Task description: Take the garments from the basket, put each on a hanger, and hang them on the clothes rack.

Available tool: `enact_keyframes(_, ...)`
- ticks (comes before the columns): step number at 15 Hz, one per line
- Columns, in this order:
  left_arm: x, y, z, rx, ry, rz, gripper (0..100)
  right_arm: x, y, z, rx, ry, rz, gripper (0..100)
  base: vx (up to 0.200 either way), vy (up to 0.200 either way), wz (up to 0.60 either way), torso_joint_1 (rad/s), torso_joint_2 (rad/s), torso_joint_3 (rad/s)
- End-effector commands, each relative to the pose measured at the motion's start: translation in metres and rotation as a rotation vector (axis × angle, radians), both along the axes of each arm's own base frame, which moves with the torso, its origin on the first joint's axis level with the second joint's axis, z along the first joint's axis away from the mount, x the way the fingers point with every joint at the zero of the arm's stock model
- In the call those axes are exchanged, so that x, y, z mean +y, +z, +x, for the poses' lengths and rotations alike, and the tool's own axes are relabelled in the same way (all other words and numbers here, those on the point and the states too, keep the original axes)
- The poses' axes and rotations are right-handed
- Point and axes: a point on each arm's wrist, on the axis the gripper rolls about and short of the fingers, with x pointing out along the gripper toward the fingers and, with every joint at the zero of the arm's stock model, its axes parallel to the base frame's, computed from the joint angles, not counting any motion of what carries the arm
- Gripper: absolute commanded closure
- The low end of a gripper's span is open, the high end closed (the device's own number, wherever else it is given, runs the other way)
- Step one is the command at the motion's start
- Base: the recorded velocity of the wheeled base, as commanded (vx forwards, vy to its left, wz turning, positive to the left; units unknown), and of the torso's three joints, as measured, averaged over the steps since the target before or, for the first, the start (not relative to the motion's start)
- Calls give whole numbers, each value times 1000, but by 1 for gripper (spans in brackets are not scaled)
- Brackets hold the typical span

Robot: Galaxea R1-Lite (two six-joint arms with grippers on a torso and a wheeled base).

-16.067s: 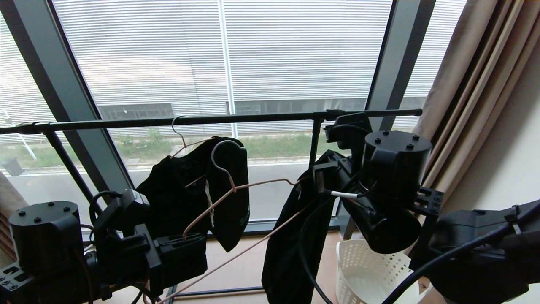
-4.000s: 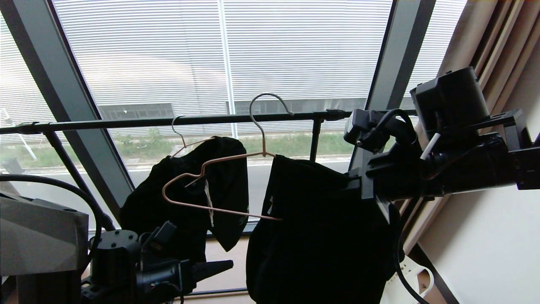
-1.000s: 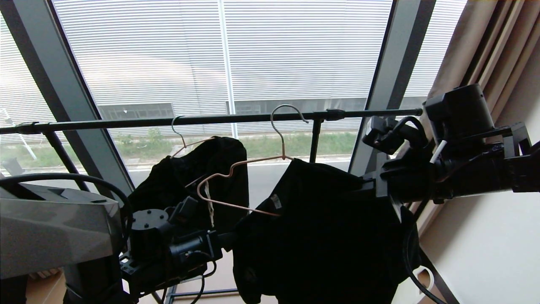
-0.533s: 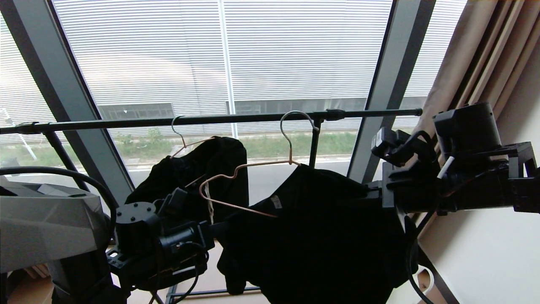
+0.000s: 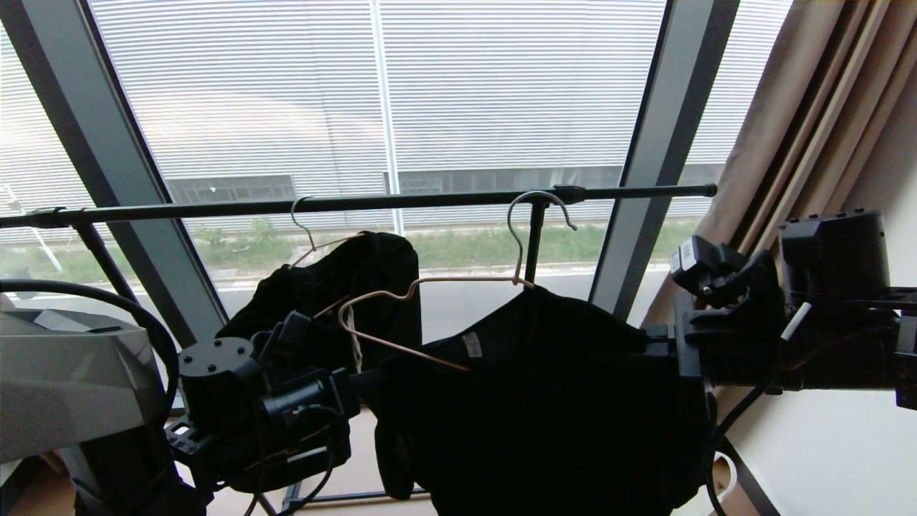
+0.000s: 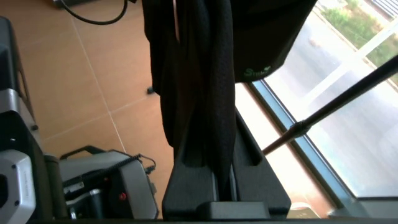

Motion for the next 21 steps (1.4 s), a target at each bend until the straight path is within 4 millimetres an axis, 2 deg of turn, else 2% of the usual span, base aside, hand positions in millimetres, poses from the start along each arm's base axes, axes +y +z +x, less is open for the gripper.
enact_keyframes(1, 1, 4, 0, -13, 2, -5, 100, -8, 2, -2, -7, -16, 9, 100, 0, 0, 0, 0, 0, 0)
enact_keyframes(10, 13, 15, 4, -62, 44, -15, 100, -16, -3, -4, -15, -9, -2, 100, 0, 0, 0, 0, 0, 0)
enact_keyframes(21, 22, 20, 11, -92, 82, -18, 100, -27, -8, -3, -65, -21, -51, 100, 0, 0, 0, 0, 0, 0)
